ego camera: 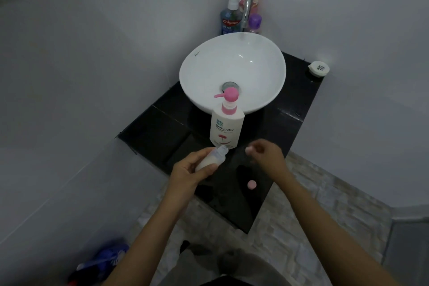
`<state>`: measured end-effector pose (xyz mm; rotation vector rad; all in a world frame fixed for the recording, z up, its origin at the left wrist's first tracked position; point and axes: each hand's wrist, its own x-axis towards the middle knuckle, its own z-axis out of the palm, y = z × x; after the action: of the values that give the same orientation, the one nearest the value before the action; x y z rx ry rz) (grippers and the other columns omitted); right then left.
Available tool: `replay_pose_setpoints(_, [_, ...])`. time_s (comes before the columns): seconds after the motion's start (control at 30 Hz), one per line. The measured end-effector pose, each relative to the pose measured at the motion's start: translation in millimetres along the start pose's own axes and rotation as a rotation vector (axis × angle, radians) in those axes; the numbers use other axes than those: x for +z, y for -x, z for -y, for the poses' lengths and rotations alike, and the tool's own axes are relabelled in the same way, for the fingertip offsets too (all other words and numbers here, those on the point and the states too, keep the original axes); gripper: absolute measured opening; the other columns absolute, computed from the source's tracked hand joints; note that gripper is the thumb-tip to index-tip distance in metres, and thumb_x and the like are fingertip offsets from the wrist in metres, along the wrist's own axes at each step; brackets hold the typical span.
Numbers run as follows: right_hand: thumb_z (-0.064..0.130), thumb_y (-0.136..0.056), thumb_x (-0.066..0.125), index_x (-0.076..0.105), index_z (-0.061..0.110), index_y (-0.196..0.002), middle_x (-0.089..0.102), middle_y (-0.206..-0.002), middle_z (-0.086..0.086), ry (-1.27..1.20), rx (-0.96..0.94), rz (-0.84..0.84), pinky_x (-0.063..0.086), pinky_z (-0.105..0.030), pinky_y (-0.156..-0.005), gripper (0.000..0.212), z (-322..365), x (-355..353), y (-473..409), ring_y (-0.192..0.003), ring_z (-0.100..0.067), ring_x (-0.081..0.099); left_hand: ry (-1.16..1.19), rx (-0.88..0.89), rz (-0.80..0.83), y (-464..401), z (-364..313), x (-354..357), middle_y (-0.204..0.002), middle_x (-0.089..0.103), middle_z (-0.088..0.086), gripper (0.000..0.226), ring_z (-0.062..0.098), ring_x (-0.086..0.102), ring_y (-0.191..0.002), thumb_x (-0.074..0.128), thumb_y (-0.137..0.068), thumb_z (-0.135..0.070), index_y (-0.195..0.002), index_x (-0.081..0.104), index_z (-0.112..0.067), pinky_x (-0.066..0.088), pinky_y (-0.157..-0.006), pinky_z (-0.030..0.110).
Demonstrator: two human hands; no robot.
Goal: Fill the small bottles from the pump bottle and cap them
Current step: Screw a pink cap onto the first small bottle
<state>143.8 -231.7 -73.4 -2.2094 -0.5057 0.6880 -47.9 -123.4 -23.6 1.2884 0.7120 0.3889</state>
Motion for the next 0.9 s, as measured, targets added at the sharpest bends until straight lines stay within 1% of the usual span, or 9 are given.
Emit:
replay_pose_setpoints(0.1, [0.010, -0.084, 0.067, 0.064, 0.010, -0.104, 0.071, -0.090, -0.007, -0.325, -0.116, 0.081, 0.048, -0.015, -0.054, 0.020, 45.2, -36.8, 29.0, -0.064, -0.012, 0.066, -0.014, 0.034, -0.005, -1.2, -9.1, 0.8, -0.111, 0.065, 0.000, 0.035, -0.007, 0.065, -0.089, 0.063, -0.082, 0.003, -0.113, 0.064, -0.013, 0.052, -0.069, 0.009])
replay_pose_setpoints(0.17, [0.008, -0.081, 0.070, 0.067, 0.008, -0.103, 0.073, -0.088, -0.009, -0.363, -0.221, 0.133, 0.049, -0.018, -0.057, 0.022, 67.0, -55.3, 49.4, -0.067, -0.014, 0.068, -0.023, 0.063, 0.001, -1.7, -15.3, 3.0, -0.107, 0.066, -0.007, 0.037, -0.009, 0.064, -0.089, 0.063, -0.081, 0.004, -0.116, 0.063, -0.007, 0.051, -0.070, 0.008])
replay_pose_setpoints(0.23, [0.008, -0.079, 0.072, 0.069, 0.009, -0.102, 0.073, -0.089, -0.009, -0.314, -0.293, 0.173, 0.053, -0.017, -0.060, 0.023, 79.2, -62.8, 63.3, -0.072, -0.016, 0.069, -0.053, 0.094, 0.014, -2.0, -19.4, 4.8, -0.106, 0.066, -0.010, 0.035, -0.009, 0.063, -0.091, 0.064, -0.081, 0.002, -0.115, 0.064, -0.007, 0.050, -0.072, 0.008])
replay_pose_setpoints(0.4, [0.012, -0.079, 0.073, 0.071, 0.020, -0.102, 0.073, -0.092, -0.004, -0.137, -0.412, 0.195, 0.058, -0.028, -0.079, 0.025, 89.5, -60.5, 79.2, -0.083, -0.023, 0.069, -0.113, 0.135, 0.051, -1.0, -26.5, 9.4, -0.108, 0.067, -0.009, 0.032, -0.007, 0.062, -0.096, 0.066, -0.080, -0.002, -0.110, 0.067, -0.013, 0.049, -0.074, 0.007])
replay_pose_setpoints(0.53, [0.013, -0.080, 0.071, 0.071, 0.022, -0.100, 0.073, -0.091, -0.006, -0.131, -0.469, 0.193, 0.058, -0.024, -0.077, 0.022, 92.8, -63.1, 82.8, -0.081, -0.016, 0.069, -0.114, 0.140, 0.061, 0.3, -29.0, 10.1, -0.109, 0.068, -0.007, 0.031, -0.001, 0.062, -0.100, 0.066, -0.080, -0.005, -0.108, 0.067, -0.017, 0.050, -0.076, 0.009])
replay_pose_setpoints(0.67, [0.018, -0.083, 0.069, 0.070, 0.014, -0.103, 0.072, -0.080, -0.007, -0.112, -0.410, 0.191, 0.055, -0.020, -0.058, 0.020, 93.0, -61.4, 78.6, -0.062, -0.014, 0.068, -0.142, 0.142, 0.047, 0.9, -31.7, 10.3, -0.113, 0.067, -0.005, 0.033, 0.002, 0.061, -0.102, 0.066, -0.081, -0.009, -0.114, 0.066, -0.014, 0.050, -0.076, 0.009])
replay_pose_setpoints(0.73, [0.022, -0.085, 0.067, 0.070, 0.014, -0.099, 0.071, -0.075, -0.010, -0.096, -0.407, 0.176, 0.053, -0.021, -0.052, 0.017, 93.6, -60.7, 77.9, -0.057, -0.023, 0.066, -0.146, 0.160, 0.052, 1.6, -35.6, 11.4, -0.111, 0.068, -0.004, 0.031, -0.001, 0.062, -0.098, 0.065, -0.082, -0.008, -0.113, 0.067, -0.012, 0.049, -0.074, 0.008])
replay_pose_setpoints(0.8, [0.020, -0.085, 0.067, 0.069, 0.014, -0.101, 0.070, -0.078, -0.009, -0.064, -0.446, 0.186, 0.054, -0.020, -0.055, 0.017, 94.1, -62.2, 77.9, -0.062, -0.022, 0.066, -0.144, 0.173, 0.056, 1.8, -39.3, 11.4, -0.109, 0.068, -0.006, 0.030, -0.005, 0.062, -0.095, 0.065, -0.082, -0.006, -0.111, 0.067, -0.012, 0.049, -0.074, 0.008])
replay_pose_setpoints(0.9, [0.011, -0.083, 0.069, 0.069, 0.016, -0.108, 0.069, -0.094, -0.001, -0.002, -0.546, 0.205, 0.057, -0.022, -0.071, 0.025, 96.5, -68.4, 76.4, -0.079, -0.013, 0.067, -0.147, 0.182, 0.067, 1.7, -43.6, 10.8, -0.107, 0.067, -0.010, 0.030, -0.009, 0.061, -0.094, 0.065, -0.082, -0.006, -0.111, 0.067, -0.013, 0.048, -0.073, 0.006])
